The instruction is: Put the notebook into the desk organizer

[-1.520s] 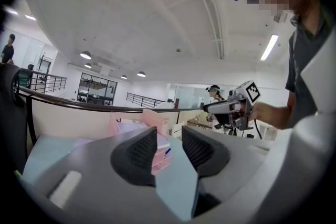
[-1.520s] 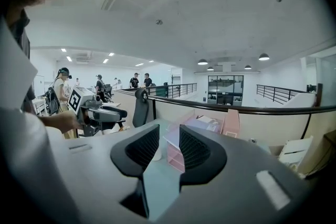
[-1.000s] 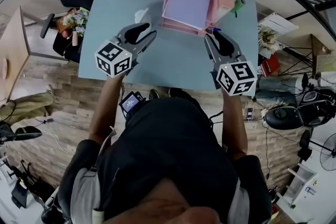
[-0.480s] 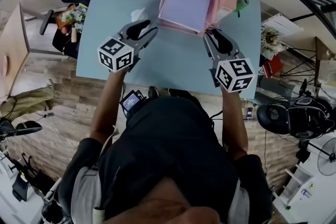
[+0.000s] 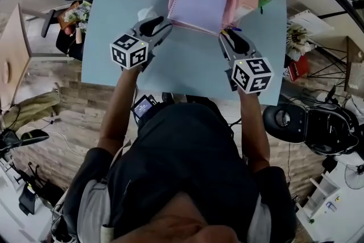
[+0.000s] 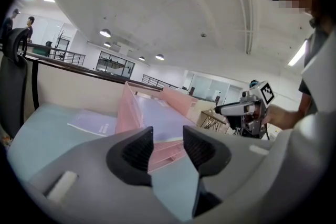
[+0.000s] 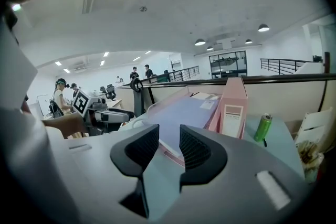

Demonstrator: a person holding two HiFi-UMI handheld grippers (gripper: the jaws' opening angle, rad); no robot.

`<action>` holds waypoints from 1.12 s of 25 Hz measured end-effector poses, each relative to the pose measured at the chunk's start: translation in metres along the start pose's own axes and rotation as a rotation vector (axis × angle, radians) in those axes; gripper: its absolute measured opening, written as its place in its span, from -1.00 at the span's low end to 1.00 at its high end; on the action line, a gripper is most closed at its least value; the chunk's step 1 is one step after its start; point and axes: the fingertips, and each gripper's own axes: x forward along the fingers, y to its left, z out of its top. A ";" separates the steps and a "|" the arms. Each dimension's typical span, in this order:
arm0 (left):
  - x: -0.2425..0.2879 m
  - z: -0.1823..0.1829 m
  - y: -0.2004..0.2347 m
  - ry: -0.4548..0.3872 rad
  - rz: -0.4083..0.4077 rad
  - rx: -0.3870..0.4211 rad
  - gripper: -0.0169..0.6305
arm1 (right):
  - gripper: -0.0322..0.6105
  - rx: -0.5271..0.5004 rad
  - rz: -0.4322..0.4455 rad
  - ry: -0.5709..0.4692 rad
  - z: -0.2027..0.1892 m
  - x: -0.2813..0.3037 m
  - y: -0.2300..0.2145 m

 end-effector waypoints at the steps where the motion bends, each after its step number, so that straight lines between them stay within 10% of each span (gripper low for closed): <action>1: 0.003 -0.002 0.003 0.005 0.003 -0.008 -0.36 | -0.58 0.008 0.000 0.008 -0.003 0.003 -0.003; 28: 0.041 -0.020 0.035 0.005 0.018 -0.212 -0.14 | -0.32 0.385 0.138 0.115 -0.061 0.072 -0.026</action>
